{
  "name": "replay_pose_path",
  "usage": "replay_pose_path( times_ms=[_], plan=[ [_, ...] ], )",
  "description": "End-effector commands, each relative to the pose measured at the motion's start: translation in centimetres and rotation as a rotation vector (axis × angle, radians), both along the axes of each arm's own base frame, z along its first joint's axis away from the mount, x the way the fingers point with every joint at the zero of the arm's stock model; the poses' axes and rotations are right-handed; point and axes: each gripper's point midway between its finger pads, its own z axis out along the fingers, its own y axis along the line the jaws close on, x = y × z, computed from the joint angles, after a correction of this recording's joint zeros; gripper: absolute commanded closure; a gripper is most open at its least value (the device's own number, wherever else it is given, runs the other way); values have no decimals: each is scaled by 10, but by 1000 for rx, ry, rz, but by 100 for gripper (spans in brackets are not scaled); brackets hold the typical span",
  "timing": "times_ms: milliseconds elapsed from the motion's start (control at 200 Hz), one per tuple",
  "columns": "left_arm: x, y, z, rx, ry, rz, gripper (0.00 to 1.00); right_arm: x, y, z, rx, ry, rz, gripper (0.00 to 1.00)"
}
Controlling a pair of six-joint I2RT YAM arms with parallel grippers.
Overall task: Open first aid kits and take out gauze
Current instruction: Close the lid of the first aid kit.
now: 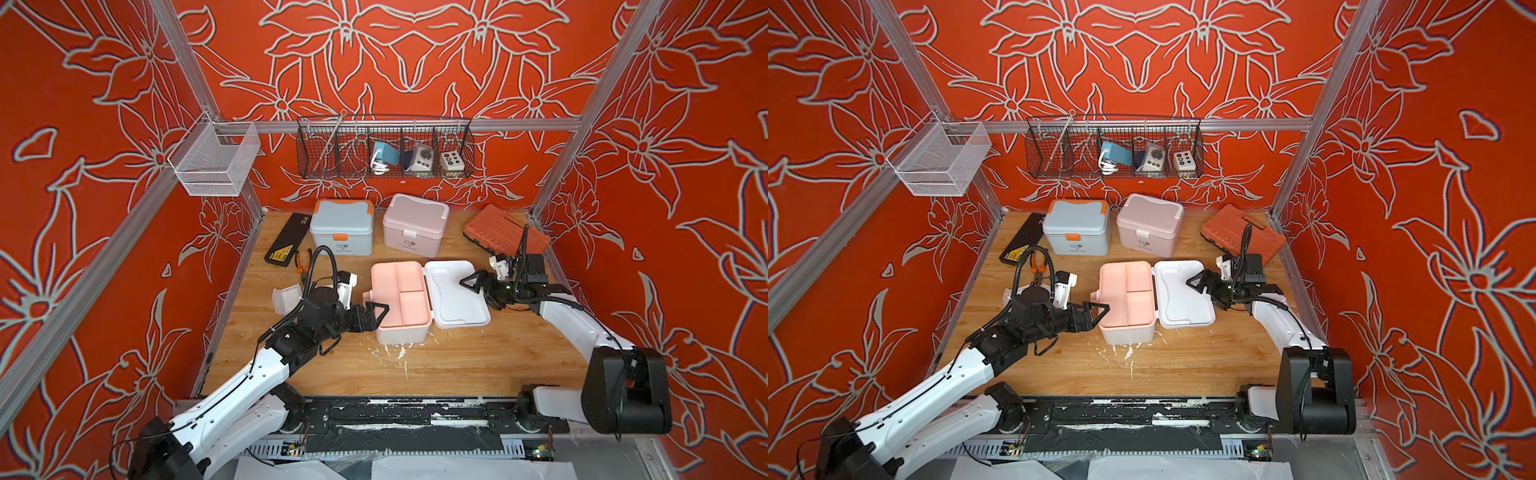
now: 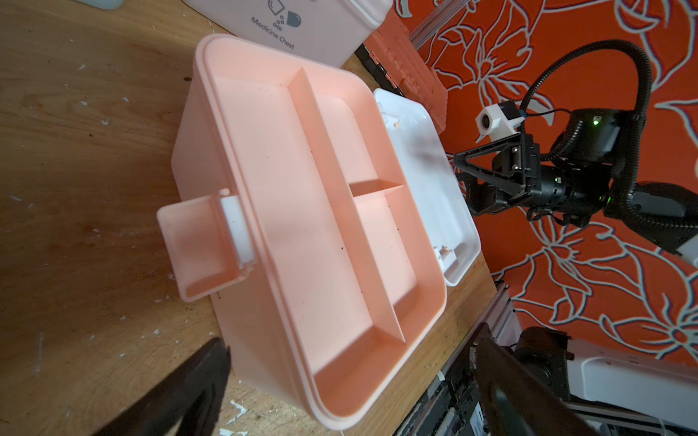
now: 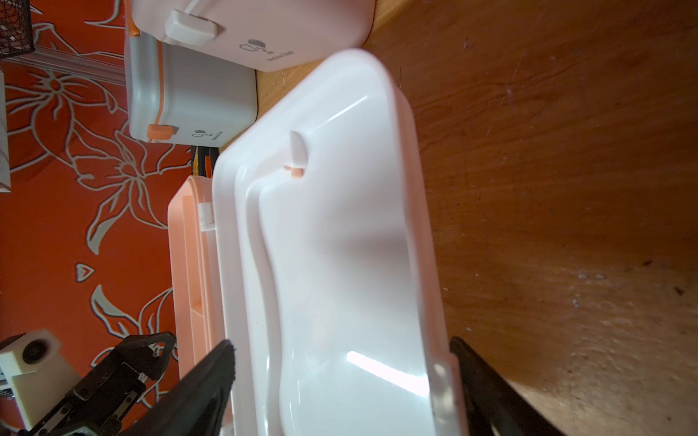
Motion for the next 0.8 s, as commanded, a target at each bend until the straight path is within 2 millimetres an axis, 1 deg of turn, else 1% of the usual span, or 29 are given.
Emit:
replay_pose_path(
  times_ms=[0,100,220,305,405,485,631,796],
  plan=[
    [0,-2,4,-25,-14,-13,2,-13,-10,-11,-75,51,-18,12],
    [-1,-2,3,-25,-2,-9,2,-17,-17,-19,-114,55,-44,11],
    [-6,-2,-1,-31,27,-18,2,-20,-12,-21,-83,65,-19,11],
    [-11,-5,-3,-50,53,-39,2,-22,-4,-19,-31,70,3,11],
    [-17,-8,-5,-83,80,-57,2,-23,8,-8,59,56,46,11],
    [-21,-10,-7,-107,88,-68,2,-24,14,3,103,41,63,11],
    [-22,-11,-13,-109,98,-76,2,-27,15,23,126,1,57,12],
    [-20,-14,-15,-109,92,-88,2,-32,15,50,145,-53,42,12]
  ],
)
